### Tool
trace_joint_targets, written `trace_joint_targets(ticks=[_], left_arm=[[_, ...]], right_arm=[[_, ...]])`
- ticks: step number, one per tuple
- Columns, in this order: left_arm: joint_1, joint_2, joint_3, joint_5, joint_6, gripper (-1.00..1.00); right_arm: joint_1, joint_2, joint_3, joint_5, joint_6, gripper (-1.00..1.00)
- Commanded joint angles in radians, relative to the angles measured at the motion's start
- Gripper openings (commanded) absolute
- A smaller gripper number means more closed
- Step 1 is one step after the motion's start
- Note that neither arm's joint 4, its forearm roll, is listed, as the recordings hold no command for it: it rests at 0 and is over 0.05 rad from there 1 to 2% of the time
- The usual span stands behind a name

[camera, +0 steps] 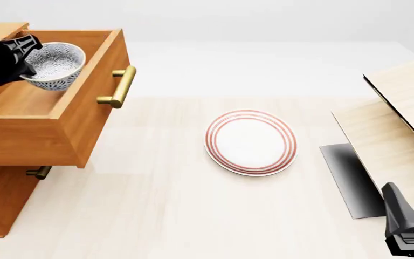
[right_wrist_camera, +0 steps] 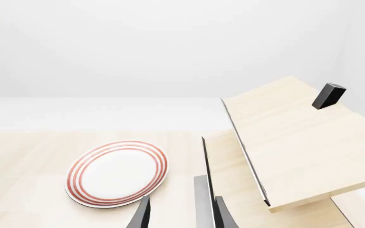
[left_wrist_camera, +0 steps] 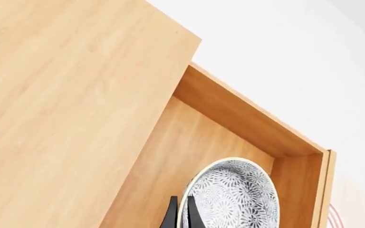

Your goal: Open the top drawer of the cabinet and put the bowl in it.

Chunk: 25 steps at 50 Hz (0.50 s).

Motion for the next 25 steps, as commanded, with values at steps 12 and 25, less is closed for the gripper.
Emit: trace_joint_targets(ticks=[12, 25], left_arm=[[0.007, 0.028, -0.02, -0.006, 0.017, 1.0], [0.016, 0.01, -0.01, 0.007, 0.034, 1.0]], right_arm=[[-0.001, -0.002, 0.001, 0.001, 0.0, 1.0], [0.0, -0.001, 0.001, 0.001, 0.0, 1.0]])
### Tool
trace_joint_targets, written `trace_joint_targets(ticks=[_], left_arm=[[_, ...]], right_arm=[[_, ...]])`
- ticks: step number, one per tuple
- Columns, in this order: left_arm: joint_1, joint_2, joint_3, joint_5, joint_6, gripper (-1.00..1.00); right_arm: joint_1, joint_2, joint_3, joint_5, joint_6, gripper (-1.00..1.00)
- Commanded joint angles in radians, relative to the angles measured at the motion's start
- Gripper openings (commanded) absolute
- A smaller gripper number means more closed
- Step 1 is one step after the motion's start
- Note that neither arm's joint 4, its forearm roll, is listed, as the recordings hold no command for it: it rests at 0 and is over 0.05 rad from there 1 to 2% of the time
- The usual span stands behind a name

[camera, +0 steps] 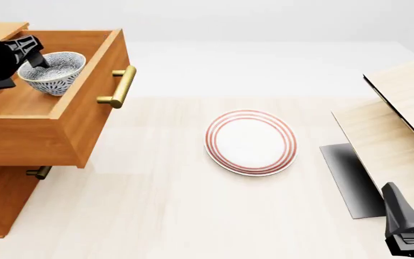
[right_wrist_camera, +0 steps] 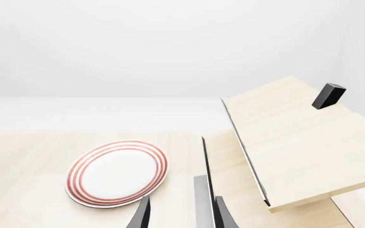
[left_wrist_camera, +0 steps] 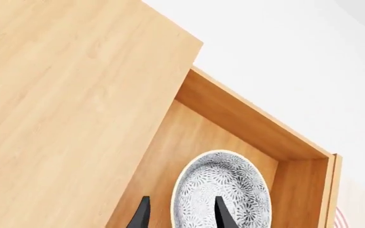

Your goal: Open the top drawer of the cabinet and put the bowl in it.

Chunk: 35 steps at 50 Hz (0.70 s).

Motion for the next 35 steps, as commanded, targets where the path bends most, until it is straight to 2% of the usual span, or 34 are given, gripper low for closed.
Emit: trace_joint_targets(ticks=[1, 35], left_arm=[[0.006, -0.016, 0.006, 0.011, 0.012, 1.0], [-0.004, -0.094, 0.002, 0.071, 0.043, 1.0]], right_arm=[[-0.001, -0.001, 0.001, 0.001, 0.0, 1.0], [0.0, -0.002, 0.001, 0.001, 0.0, 1.0]])
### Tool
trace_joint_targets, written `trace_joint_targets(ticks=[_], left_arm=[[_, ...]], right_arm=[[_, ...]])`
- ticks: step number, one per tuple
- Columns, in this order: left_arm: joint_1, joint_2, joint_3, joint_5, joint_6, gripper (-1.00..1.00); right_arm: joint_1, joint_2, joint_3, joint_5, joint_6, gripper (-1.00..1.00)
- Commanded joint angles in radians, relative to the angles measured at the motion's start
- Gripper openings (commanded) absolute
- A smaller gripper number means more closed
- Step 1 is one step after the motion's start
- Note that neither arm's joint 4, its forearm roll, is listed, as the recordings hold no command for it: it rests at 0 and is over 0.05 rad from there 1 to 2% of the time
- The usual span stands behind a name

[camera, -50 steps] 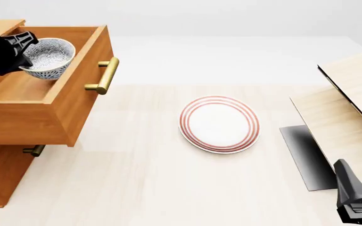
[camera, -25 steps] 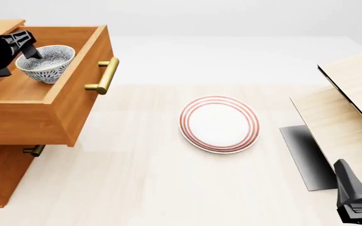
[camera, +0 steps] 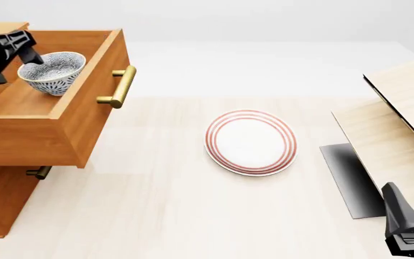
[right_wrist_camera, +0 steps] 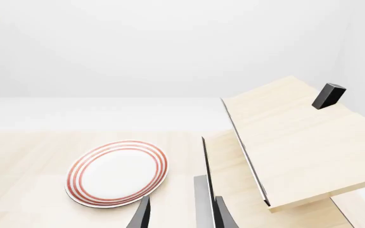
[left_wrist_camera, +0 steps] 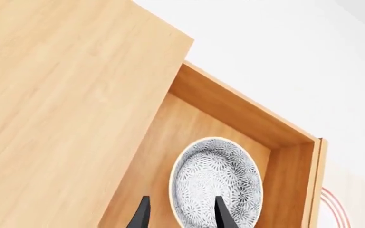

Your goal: Open the top drawer of the cabinet and put the bowl in it.

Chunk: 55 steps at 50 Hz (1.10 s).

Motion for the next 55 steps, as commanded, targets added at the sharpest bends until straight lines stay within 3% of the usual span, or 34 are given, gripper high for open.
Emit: trace_joint_targets(ticks=[1, 27, 55], left_arm=[[-0.005, -0.032, 0.002, 0.022, 0.01, 1.0], [-0.005, -0.136, 0.013, 0.086, 0.022, 1.0], [0.009, -0.194, -0.083, 0.204, 0.07, 1.0]], right_arm=[[-0.001, -0.001, 0.001, 0.001, 0.0, 1.0], [-0.001, -0.001, 0.001, 0.001, 0.0, 1.0], [0.0, -0.001, 0.001, 0.001, 0.0, 1.0]])
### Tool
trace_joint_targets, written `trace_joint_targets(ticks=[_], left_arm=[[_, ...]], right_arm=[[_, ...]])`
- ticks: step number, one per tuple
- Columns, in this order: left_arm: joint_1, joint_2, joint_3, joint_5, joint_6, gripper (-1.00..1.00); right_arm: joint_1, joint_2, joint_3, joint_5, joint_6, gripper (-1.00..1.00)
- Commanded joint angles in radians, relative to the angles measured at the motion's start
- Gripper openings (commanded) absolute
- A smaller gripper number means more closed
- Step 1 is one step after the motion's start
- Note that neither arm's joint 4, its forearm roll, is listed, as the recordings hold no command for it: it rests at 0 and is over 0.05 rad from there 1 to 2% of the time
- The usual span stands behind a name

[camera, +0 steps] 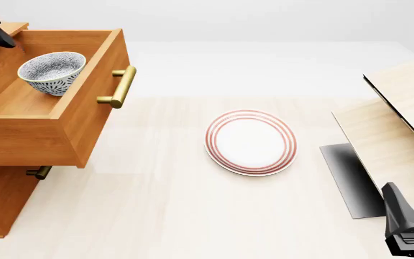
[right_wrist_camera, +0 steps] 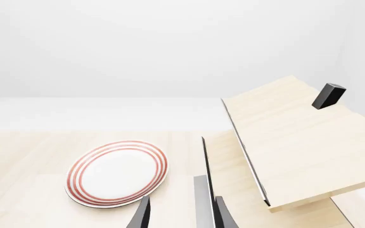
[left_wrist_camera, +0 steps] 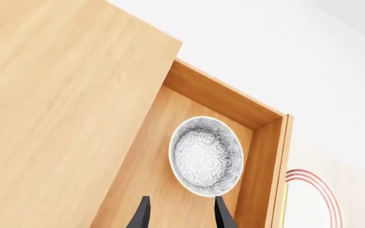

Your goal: Open the top drawer of the cabinet and put the bowl in it.

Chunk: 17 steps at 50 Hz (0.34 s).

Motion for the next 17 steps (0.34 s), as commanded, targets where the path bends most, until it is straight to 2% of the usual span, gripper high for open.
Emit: trace_joint_targets(ticks=[1, 17], left_arm=[[0.005, -0.023, -0.042, 0.047, 0.017, 1.0], [0.003, -0.044, -0.101, 0.103, 0.038, 1.0]], right_arm=[[-0.001, -0.001, 0.001, 0.001, 0.0, 1.0], [-0.001, -0.002, 0.001, 0.001, 0.0, 1.0]])
